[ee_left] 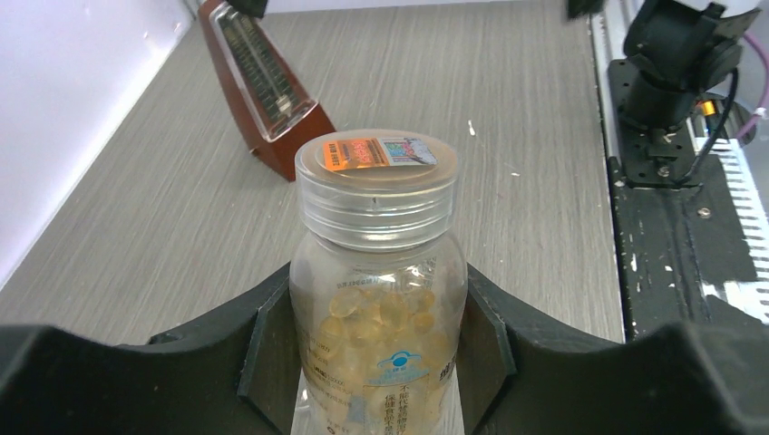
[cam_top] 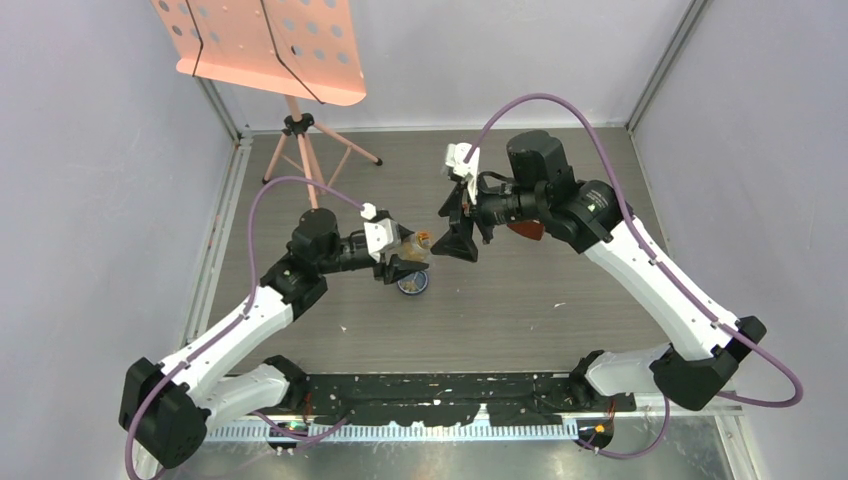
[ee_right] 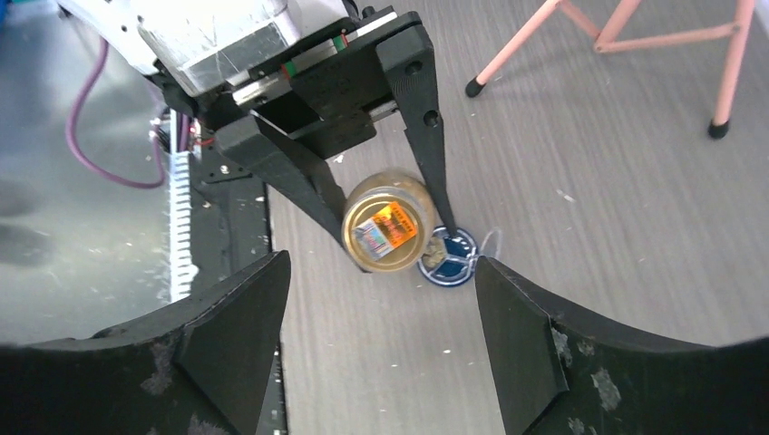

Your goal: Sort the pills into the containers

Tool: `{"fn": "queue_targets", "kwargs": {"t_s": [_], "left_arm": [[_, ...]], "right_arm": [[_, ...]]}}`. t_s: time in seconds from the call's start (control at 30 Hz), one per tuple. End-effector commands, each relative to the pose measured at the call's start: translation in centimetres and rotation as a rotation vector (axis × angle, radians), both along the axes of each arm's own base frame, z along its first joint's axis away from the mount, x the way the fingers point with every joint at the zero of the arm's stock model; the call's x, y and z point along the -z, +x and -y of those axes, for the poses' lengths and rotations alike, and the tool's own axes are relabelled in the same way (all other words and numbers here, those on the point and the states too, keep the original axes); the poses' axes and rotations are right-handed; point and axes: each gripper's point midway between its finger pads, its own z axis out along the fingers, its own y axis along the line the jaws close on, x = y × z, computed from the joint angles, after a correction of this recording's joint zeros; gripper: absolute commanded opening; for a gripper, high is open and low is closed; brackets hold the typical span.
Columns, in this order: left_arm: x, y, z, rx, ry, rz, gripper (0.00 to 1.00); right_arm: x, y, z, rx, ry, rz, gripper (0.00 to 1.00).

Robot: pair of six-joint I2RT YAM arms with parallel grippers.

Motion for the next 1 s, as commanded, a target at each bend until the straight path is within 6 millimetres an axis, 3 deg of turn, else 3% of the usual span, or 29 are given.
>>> {"fn": "queue_targets", "kwargs": {"t_s": [0.0,0.27,0.57,0.73,0.83,0.97], "left_arm": [[-2.1,-1.2,0.4,0.093,-0.012,0.043,0.0],[-2.0,-1.3,0.5,0.107,0.002,0.023,0.0],[-2.4,-1.1,0.4,0.107,0.0,0.027,0.0],[-2.2,-1.1,0.2,0.11,0.002,0.02,0.0],[-2.2,-1.2,0.1,0.109,0.002,0.02,0.0],[-2.1,-1.2,0.1,0.108,0.002,0.021,0.0]], "right_arm": [[-0.2,0.1,-0.6,-0.1,-0.028,0.191,0.81],[0.4,-0.1,-2.0,-0.163,-0.028,0.208,0.82],[2.8,-0.5,-2.8,-0.21,-0.104,0.187,0.79],[3.1,-0.1,-3.0,-0.196,-0.12,0.187,0.69],[2.2,-0.1,-3.3,-0.168,-0.088,0.172,0.51],[1.3,-0.3,-3.7,-0.15,-0.045,0.14,0.45]]}}
